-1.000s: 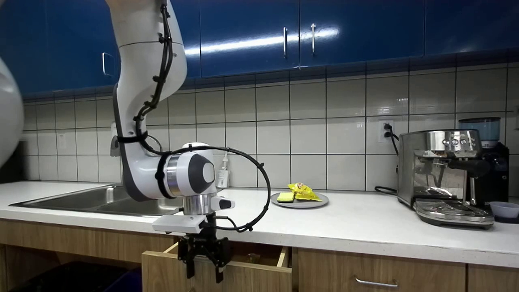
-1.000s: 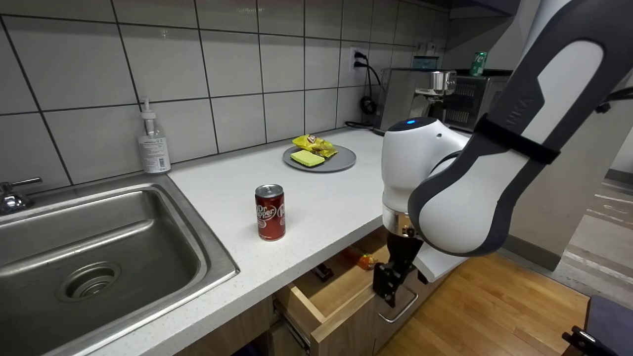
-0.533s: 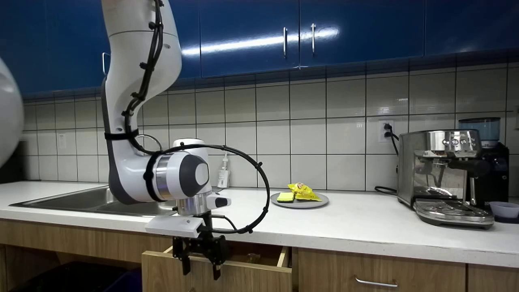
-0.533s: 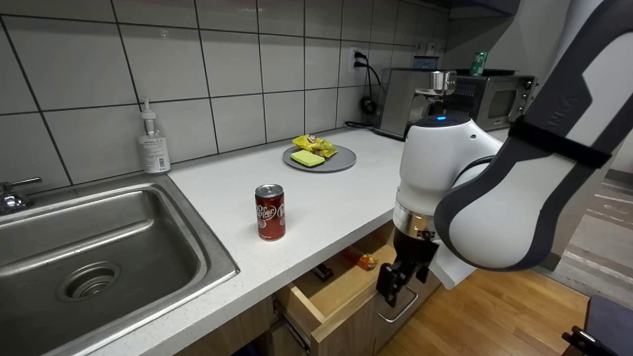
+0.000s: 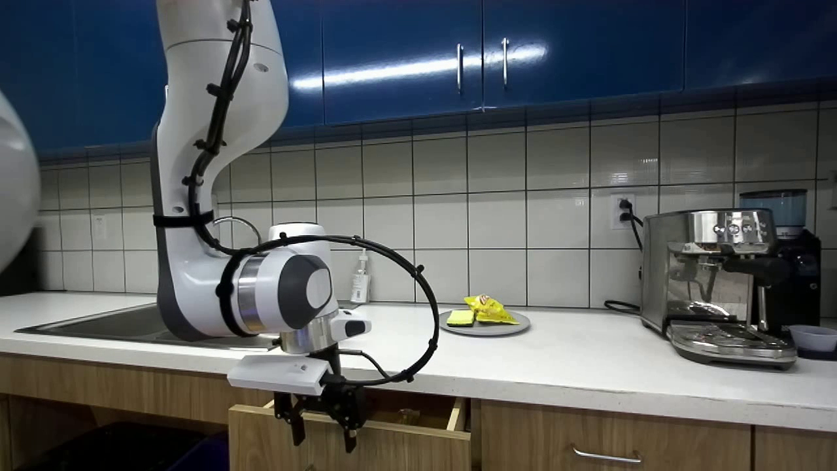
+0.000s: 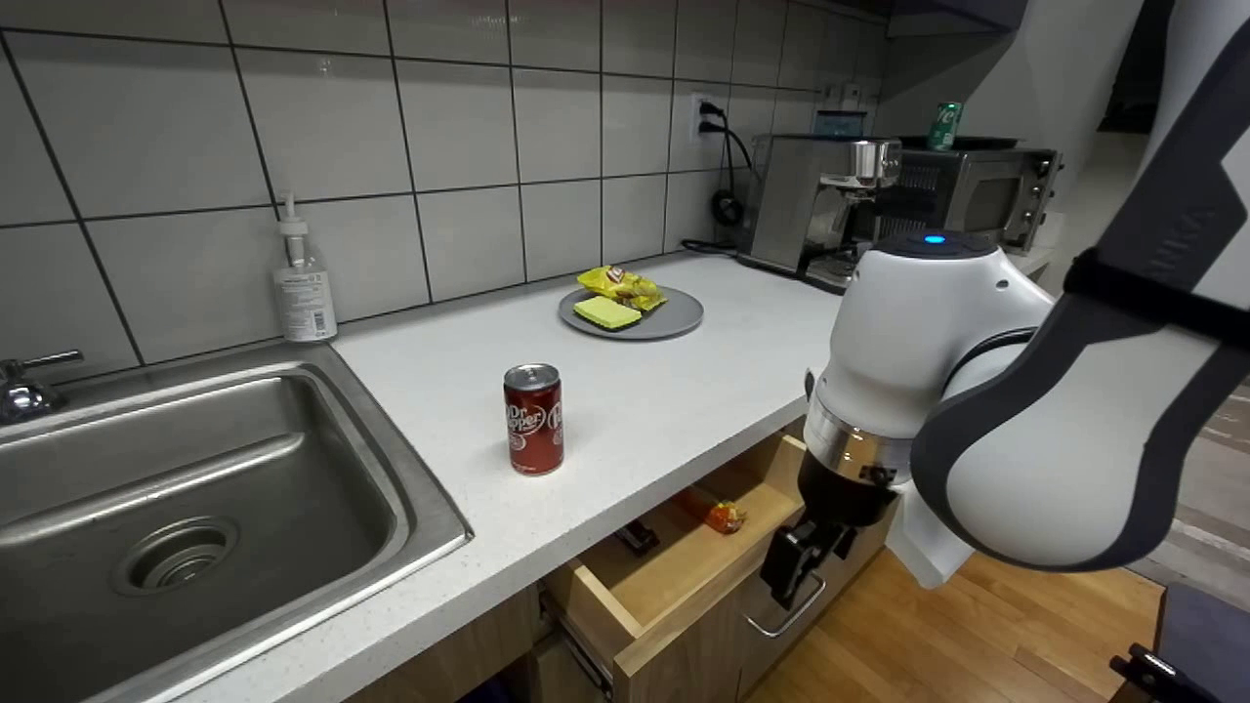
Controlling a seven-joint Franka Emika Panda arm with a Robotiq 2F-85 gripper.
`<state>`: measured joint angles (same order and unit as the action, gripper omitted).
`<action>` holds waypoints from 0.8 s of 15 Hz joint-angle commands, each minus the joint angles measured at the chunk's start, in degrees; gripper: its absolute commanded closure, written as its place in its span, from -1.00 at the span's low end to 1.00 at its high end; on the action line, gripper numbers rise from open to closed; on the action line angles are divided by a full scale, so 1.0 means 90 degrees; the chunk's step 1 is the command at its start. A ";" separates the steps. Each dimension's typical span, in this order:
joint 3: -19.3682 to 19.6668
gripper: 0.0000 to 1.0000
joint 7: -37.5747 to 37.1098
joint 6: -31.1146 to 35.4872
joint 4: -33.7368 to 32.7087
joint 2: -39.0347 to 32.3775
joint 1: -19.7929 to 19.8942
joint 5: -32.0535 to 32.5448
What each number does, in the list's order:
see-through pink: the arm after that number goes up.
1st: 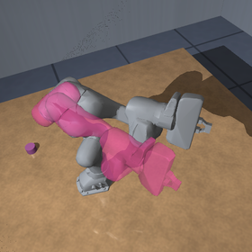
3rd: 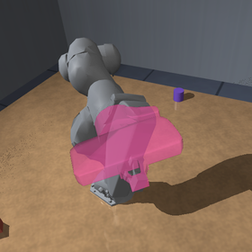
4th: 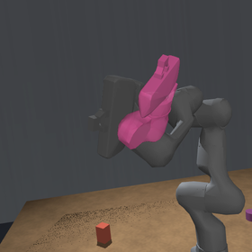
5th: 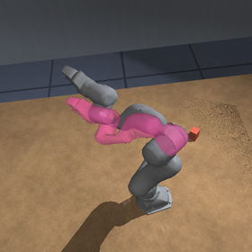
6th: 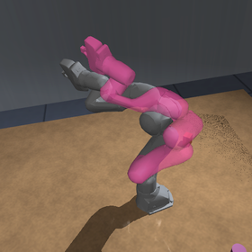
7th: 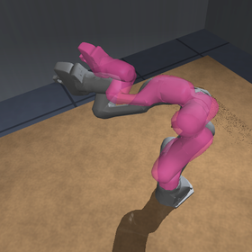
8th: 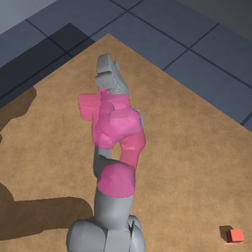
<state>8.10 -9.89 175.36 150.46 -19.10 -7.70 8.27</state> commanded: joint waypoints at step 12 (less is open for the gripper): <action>0.0763 -1.00 0.0426 0.1031 -0.0172 -0.0597 -0.0777 -0.0278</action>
<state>13.58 -7.78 182.47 150.27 -22.36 -12.80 7.76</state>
